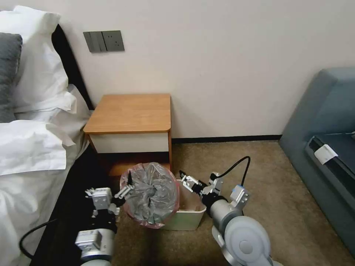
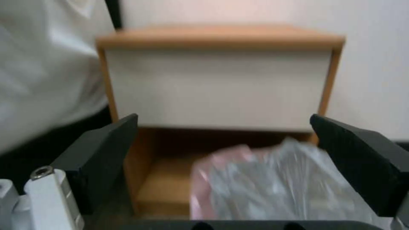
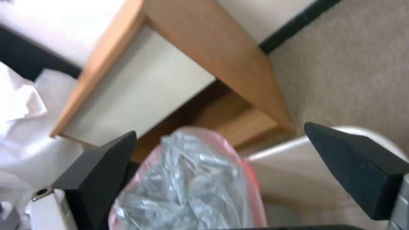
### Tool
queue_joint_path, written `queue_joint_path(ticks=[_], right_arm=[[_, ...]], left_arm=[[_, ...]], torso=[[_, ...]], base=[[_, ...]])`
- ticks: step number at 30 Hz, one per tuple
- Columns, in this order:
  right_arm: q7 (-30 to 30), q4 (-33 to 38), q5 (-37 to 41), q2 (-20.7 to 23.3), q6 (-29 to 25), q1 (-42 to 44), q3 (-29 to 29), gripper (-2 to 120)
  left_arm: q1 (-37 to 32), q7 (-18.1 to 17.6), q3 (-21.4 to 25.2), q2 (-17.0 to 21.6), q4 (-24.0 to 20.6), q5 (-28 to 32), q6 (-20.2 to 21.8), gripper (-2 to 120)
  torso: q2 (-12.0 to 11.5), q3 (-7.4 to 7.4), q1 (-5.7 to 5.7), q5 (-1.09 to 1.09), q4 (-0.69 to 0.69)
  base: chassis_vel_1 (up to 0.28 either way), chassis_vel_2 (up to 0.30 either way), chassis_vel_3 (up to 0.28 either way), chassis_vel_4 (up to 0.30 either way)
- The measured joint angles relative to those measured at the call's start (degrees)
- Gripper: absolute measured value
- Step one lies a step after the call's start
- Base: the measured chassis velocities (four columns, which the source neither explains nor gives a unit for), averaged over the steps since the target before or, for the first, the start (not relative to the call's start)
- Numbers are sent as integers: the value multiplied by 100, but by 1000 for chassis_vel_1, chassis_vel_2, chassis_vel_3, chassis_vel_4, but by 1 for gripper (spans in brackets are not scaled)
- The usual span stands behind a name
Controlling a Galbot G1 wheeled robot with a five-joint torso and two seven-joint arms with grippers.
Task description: Pick up the garbage bag from the table and place it over the trash can.
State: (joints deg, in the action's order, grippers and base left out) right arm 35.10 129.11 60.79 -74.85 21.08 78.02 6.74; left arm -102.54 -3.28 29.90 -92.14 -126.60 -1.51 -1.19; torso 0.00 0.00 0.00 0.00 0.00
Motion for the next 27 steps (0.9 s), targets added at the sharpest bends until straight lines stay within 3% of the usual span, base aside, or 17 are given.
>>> queue_joint_path(ticks=[11,18,27], right_arm=[[-58,173,-128,-7,2,153,286,100],[-55,188,-202,-9,-2,259,383,100],[-55,129,-517,-131,-76,342,365,100]], left_arm=[[386,-141,-314,56,737,28,306,100],[518,-187,-366,95,878,76,409,95],[843,-479,-457,224,1084,281,865,96]], torso=[[0,0,0,0,-1],[0,0,0,0,0],[0,0,0,0,0]], base=[[0,0,0,0],[0,0,0,0],[0,0,0,0]])
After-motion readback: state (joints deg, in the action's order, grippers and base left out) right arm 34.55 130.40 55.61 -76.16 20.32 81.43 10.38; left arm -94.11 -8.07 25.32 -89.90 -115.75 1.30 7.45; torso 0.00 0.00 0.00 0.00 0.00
